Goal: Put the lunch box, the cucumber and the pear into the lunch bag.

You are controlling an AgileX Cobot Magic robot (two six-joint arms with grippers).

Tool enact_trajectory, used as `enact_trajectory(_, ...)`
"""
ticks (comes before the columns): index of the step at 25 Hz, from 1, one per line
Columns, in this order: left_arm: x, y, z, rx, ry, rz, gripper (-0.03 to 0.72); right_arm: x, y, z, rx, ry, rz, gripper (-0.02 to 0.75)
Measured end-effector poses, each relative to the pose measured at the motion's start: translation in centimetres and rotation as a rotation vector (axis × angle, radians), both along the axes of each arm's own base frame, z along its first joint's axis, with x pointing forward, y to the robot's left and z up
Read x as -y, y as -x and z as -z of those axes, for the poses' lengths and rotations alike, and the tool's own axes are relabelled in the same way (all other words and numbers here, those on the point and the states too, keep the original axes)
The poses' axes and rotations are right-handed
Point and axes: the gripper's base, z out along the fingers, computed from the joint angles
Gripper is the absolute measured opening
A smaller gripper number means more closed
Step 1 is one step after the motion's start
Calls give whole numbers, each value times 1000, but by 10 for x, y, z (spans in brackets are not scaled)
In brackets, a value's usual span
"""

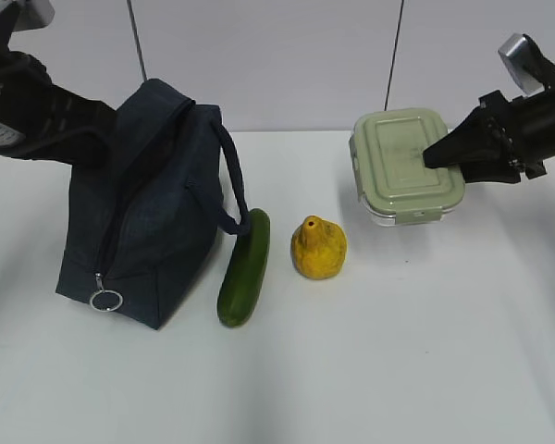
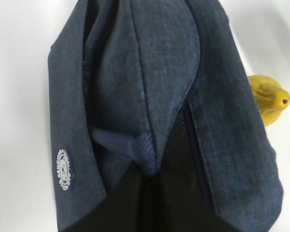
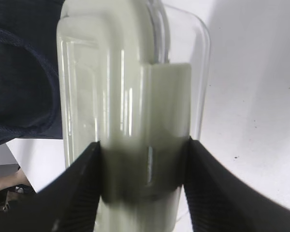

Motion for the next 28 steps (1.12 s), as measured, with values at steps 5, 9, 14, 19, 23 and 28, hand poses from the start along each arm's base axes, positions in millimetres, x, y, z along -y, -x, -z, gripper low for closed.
enact_trajectory(5, 3, 0, 0, 7, 3, 8, 3, 0, 0, 0, -10, -9, 10, 384)
enact_trajectory(9, 15, 4, -1, 21, 7, 44, 3, -1, 0, -5, -3, -15, 17, 383)
enact_trajectory(14, 21, 4, -2, 40, 12, 57, 3, -2, 5, -24, 43, -11, 19, 383)
enact_trajectory(19, 21, 4, -2, 43, 12, 57, 3, -8, 10, -40, 81, -4, 8, 383)
enact_trajectory(23, 21, 4, -2, 42, 13, 56, 3, -27, 13, -49, 103, -6, -39, 383)
enact_trajectory(28, 21, 4, -3, 43, 13, 56, 3, -49, 15, -53, 105, -30, -90, 383)
